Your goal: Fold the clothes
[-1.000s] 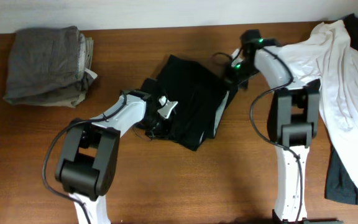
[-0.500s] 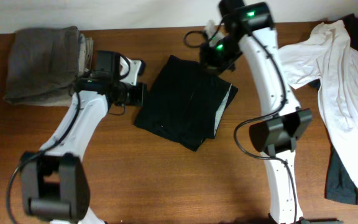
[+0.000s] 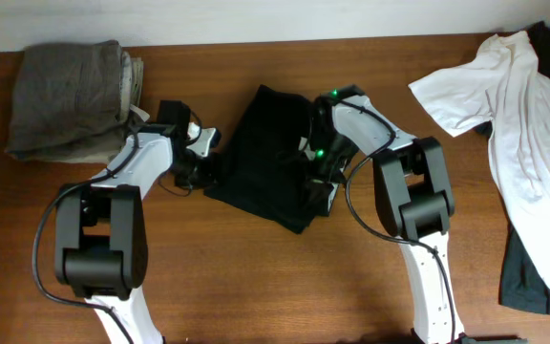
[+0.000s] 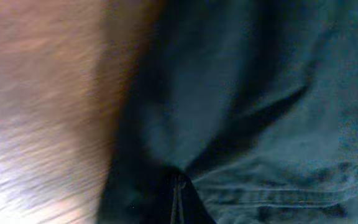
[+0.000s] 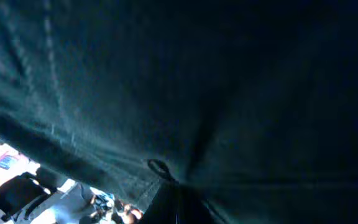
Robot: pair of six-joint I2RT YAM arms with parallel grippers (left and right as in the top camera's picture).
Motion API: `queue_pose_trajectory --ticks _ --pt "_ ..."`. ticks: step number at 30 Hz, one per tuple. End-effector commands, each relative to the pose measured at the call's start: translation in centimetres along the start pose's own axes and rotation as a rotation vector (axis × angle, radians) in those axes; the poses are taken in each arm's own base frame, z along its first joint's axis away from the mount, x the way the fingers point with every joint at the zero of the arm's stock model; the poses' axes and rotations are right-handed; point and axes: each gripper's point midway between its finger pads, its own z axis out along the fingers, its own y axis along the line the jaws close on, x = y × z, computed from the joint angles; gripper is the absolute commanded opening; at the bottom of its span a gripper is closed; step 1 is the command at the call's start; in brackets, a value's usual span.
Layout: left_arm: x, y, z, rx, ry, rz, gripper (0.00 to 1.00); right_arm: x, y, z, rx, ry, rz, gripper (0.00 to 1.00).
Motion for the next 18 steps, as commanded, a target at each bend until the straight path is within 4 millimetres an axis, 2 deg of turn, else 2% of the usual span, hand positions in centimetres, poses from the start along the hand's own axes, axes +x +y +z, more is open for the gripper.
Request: queue_pose_trajectory --ticks 1,2,4,7,8,9,10,11,12,13,14,16,18 --pt "1.2 3.7 -0.4 -0.107 0.043 -0.063 0.01 0.1 -2.8 -0.2 0.046 -0.007 0.095 0.04" --pt "1.5 3.9 -0.5 -0.107 0.053 -0.084 0.01 0.0 -4.1 -0.7 0.098 -0.023 0.144 0.04" --pt "1.1 3.7 -1.6 -0.109 0.032 -0.115 0.01 0.1 -4.6 -1.9 0.141 -0.055 0.152 0.04" --pt "-2.0 1.5 -6.5 -0.107 -0.138 -0.046 0.01 1.1 -5.3 -6.3 0.308 -0.197 0.226 0.04" --pt "-3.2 0.4 -8.3 -0.094 -0.208 -0.015 0.05 1.7 -4.4 -8.2 0.318 -0.262 0.213 0.08" --pt "-4.3 -0.9 -9.8 -0.058 -0.274 0.019 0.24 2.5 -2.7 -9.8 0.284 -0.316 0.176 0.11" --pt "-5.5 -2.6 -11.0 0.011 -0.341 0.063 0.42 3.5 0.1 -11.3 0.204 -0.362 0.069 0.17" --pt "-6.2 -3.9 -11.5 0.071 -0.377 0.096 0.61 4.6 2.6 -12.5 0.14 -0.405 -0.029 0.29" --pt "-7.0 -5.3 -11.9 0.135 -0.411 0.136 0.75 5.9 4.5 -14.1 0.114 -0.466 -0.091 0.58" --pt "-7.5 -6.0 -11.3 0.152 -0.422 0.161 0.99 7.6 6.0 -15.7 0.11 -0.529 -0.141 0.81" --pt "-7.9 -6.3 -10.5 0.156 -0.42 0.175 0.99 8.9 7.0 -16.6 0.107 -0.565 -0.171 0.93" --pt "-8.7 -6.3 -8.2 0.167 -0.408 0.192 0.99 11.8 8.8 -17.9 0.102 -0.622 -0.233 0.97" --pt "-9.1 -6.0 -5.7 0.176 -0.388 0.198 0.99 14.2 10.6 -18.2 0.101 -0.653 -0.301 0.97"
